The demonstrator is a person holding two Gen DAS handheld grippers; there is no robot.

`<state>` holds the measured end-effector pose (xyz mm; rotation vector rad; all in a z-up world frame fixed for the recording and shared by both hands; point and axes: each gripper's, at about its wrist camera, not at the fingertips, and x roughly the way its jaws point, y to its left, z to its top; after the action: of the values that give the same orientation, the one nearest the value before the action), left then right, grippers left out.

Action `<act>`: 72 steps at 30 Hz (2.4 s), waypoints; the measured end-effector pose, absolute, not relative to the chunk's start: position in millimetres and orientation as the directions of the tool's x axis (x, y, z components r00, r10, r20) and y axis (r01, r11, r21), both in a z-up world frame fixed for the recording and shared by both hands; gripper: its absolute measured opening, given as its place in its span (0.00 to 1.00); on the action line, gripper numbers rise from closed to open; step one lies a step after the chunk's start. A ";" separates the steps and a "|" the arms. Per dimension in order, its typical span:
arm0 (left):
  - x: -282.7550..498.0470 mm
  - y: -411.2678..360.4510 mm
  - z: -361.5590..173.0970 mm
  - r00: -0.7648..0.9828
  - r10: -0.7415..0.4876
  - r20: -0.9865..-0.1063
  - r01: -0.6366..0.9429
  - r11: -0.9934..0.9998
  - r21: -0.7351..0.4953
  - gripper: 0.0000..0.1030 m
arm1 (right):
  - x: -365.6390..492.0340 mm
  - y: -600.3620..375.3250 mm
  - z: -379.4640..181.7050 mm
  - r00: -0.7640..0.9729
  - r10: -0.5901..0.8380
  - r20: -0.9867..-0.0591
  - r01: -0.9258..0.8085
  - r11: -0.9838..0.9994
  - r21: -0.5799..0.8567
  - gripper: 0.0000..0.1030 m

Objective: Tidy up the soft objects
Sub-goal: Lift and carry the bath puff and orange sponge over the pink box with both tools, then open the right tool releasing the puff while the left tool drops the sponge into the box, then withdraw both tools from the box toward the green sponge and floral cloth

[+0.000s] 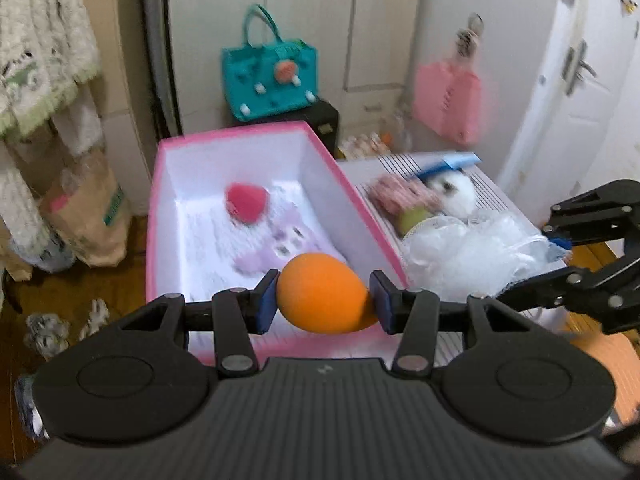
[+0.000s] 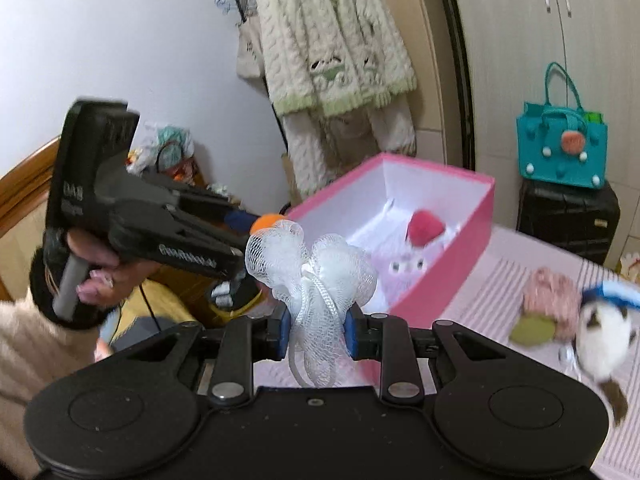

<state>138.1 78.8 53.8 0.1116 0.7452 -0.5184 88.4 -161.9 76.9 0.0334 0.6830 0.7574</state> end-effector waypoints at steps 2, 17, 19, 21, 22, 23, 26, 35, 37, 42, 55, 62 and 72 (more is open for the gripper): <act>151.5 82.6 48.7 0.655 -0.384 -0.651 0.457 0.887 -0.064 0.46 | 107.5 -155.8 77.5 0.530 0.644 -0.551 -0.615 0.740 0.272 0.30; 237.5 68.2 0.9 0.617 -0.272 -0.739 0.483 0.872 0.082 0.48 | 253.1 -120.1 50.8 0.447 0.634 -0.631 -0.524 0.757 0.390 0.31; 245.3 66.2 -0.7 0.635 -0.250 -0.731 0.483 0.867 0.122 0.48 | 266.3 -116.9 43.9 0.418 0.642 -0.643 -0.501 0.753 0.426 0.31; 255.5 64.5 -1.4 0.640 -0.240 -0.730 0.491 0.858 0.148 0.48 | 280.3 -108.8 39.4 0.399 0.634 -0.662 -0.493 0.757 0.428 0.31; 260.1 64.1 -1.5 0.637 -0.235 -0.734 0.491 0.858 0.151 0.48 | 287.4 -104.2 37.5 0.399 0.624 -0.672 -0.487 0.765 0.422 0.31; 265.1 63.0 -2.0 0.629 -0.230 -0.743 0.497 0.853 0.157 0.48 | 293.2 -99.3 35.5 0.393 0.618 -0.681 -0.486 0.768 0.417 0.31; 277.7 61.6 -5.6 0.613 -0.213 -0.761 0.505 0.846 0.171 0.48 | 310.4 -87.2 29.3 0.387 0.604 -0.697 -0.481 0.777 0.406 0.32; 290.0 71.0 -12.7 0.619 -0.217 -0.755 0.466 0.875 0.130 0.48 | 337.5 -67.5 12.4 0.369 0.610 -0.701 -0.456 0.777 0.435 0.35; 285.5 72.2 -10.3 0.632 -0.219 -0.743 0.461 0.877 0.133 0.48 | 342.1 -66.6 9.8 0.368 0.614 -0.698 -0.458 0.773 0.438 0.46; 273.3 75.4 -5.6 0.641 -0.198 -0.742 0.446 0.883 0.149 0.53 | 341.5 -71.2 11.3 0.376 0.619 -0.689 -0.460 0.770 0.442 0.51; 234.0 88.3 17.6 0.626 -0.247 -0.739 0.457 0.885 0.091 0.63 | 269.9 -104.0 57.6 0.451 0.589 -0.671 -0.514 0.786 0.345 0.52; 212.9 90.8 37.9 0.622 -0.245 -0.744 0.450 0.889 0.084 0.65 | 236.1 -113.8 80.7 0.464 0.579 -0.671 -0.548 0.782 0.296 0.52; 171.5 89.5 69.1 0.605 -0.261 -0.752 0.450 0.891 0.053 0.68 | 184.2 -133.2 104.3 0.457 0.600 -0.657 -0.580 0.761 0.292 0.52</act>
<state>171.5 89.5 69.1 0.2475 0.8247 -0.4162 184.2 -133.2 104.3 0.0273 0.8205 0.7275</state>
